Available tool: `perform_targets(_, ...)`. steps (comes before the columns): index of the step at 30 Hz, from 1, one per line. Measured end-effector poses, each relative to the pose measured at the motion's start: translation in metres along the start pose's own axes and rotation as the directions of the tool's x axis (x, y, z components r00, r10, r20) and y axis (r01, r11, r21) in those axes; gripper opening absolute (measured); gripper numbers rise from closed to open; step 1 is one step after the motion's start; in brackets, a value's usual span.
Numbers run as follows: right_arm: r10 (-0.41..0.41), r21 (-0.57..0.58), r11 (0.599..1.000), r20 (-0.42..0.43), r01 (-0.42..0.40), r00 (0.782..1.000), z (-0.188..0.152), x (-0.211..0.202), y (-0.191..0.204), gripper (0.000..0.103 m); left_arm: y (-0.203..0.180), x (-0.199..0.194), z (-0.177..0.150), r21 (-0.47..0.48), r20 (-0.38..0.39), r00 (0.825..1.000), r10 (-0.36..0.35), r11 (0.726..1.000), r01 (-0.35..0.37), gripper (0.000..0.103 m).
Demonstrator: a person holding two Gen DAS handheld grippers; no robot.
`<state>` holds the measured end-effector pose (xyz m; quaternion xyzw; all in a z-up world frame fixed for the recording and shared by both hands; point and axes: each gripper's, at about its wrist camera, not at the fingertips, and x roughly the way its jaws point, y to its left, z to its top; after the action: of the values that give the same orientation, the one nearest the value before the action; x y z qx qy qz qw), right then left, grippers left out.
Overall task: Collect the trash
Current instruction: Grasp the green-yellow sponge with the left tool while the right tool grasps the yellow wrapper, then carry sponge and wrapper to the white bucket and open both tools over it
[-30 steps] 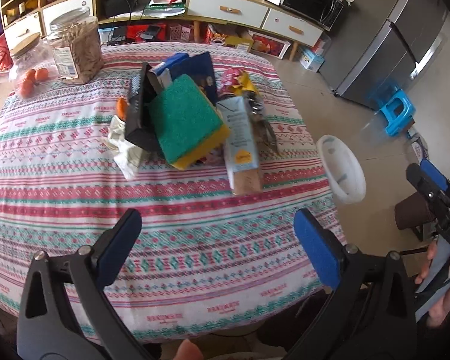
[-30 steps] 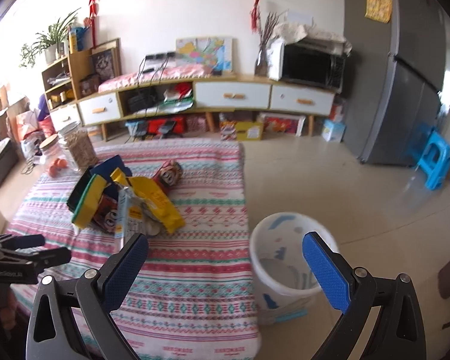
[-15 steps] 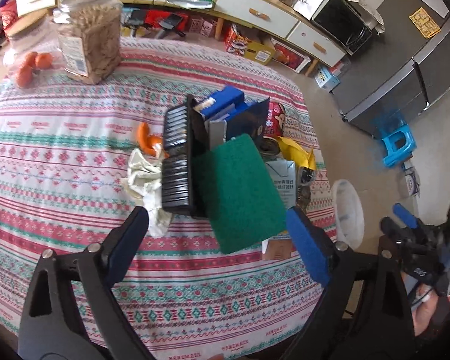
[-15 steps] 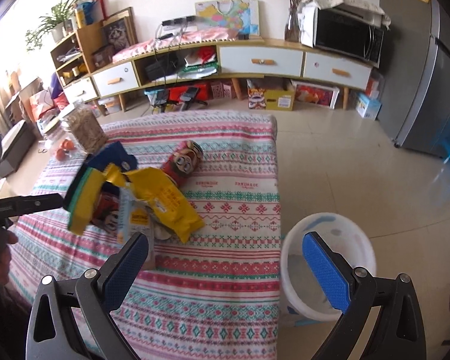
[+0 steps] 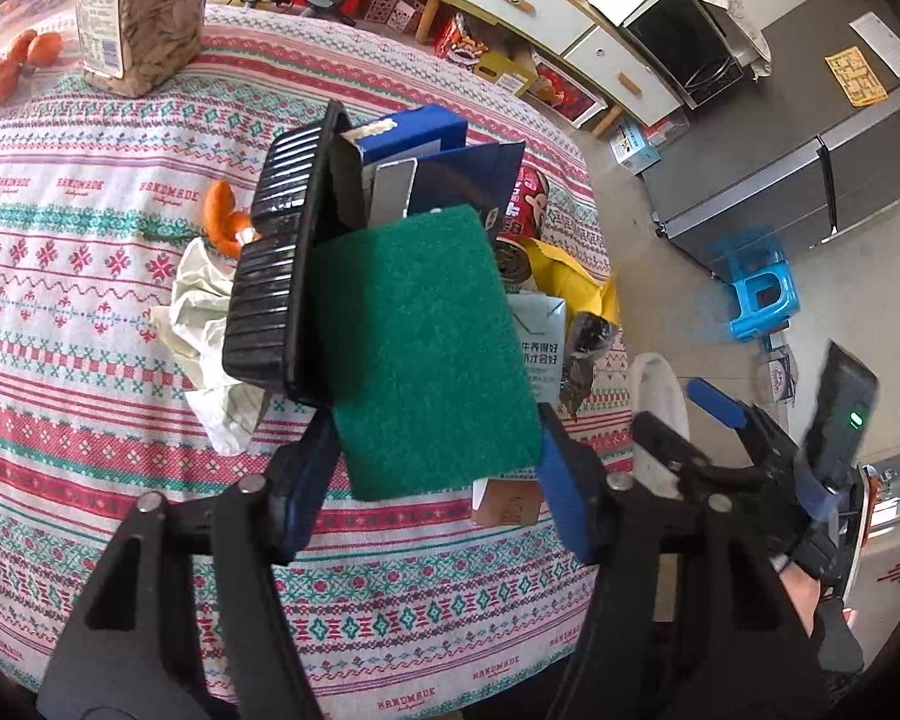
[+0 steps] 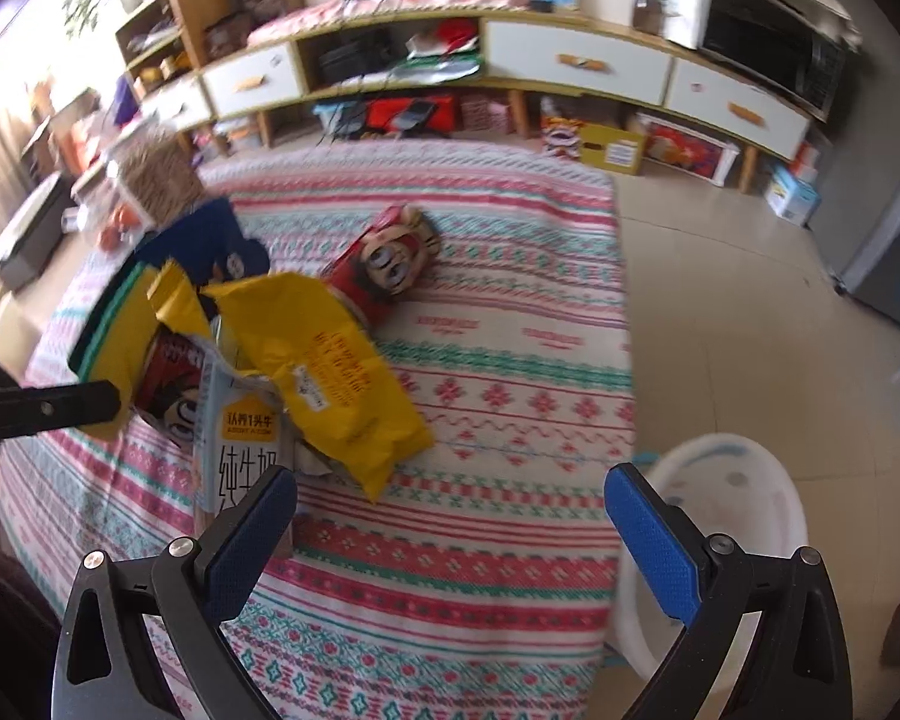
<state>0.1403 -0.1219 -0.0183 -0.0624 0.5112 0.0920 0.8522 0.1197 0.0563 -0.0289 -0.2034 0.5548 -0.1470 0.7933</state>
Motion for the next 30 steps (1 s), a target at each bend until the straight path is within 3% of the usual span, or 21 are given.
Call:
perform_targets(4, 0.011, -0.014, 1.000, -0.039, -0.011, 0.999, 0.006, 0.022, 0.006, 0.088, 0.003, -0.009, -0.007, 0.029, 0.021, 1.000, 0.003, 1.000, -0.003, 0.061)
perform_targets(9, 0.071, -0.035, 0.997, -0.033, -0.072, 0.997, 0.012, 0.037, 0.015, 0.087, 0.002, -0.018, -0.016, 0.063, 0.033, 0.999, -0.008, 0.998, 0.006, 0.061)
perform_targets(10, 0.082, -0.037, 0.996, -0.031, -0.083, 0.996, 0.013, 0.038, 0.016, 0.083, 0.001, -0.021, -0.018, 0.075, 0.040, 0.999, -0.006, 0.997, 0.003, 0.061)
perform_targets(15, 0.127, -0.038, 0.991, -0.041, -0.128, 0.991, 0.019, 0.050, 0.021, 0.050, -0.002, -0.029, -0.027, 0.104, 0.063, 0.998, 0.003, 0.995, -0.009, 0.061)
perform_targets(17, 0.139, -0.038, 0.989, -0.043, -0.141, 0.989, 0.019, 0.052, 0.021, 0.024, -0.003, -0.030, -0.030, 0.105, 0.065, 0.998, 0.005, 0.994, -0.012, 0.061)
perform_targets(22, 0.133, -0.039, 0.990, -0.003, -0.133, 0.991, 0.017, 0.036, 0.022, 0.013, -0.001, -0.037, -0.034, 0.109, 0.084, 0.996, -0.002, 0.994, -0.007, 0.060)
perform_targets(30, 0.126, 0.004, 0.992, 0.038, -0.127, 0.991, 0.009, 0.007, 0.009, 0.011, -0.001, -0.056, -0.036, 0.132, 0.140, 0.990, -0.012, 0.991, -0.007, 0.060)
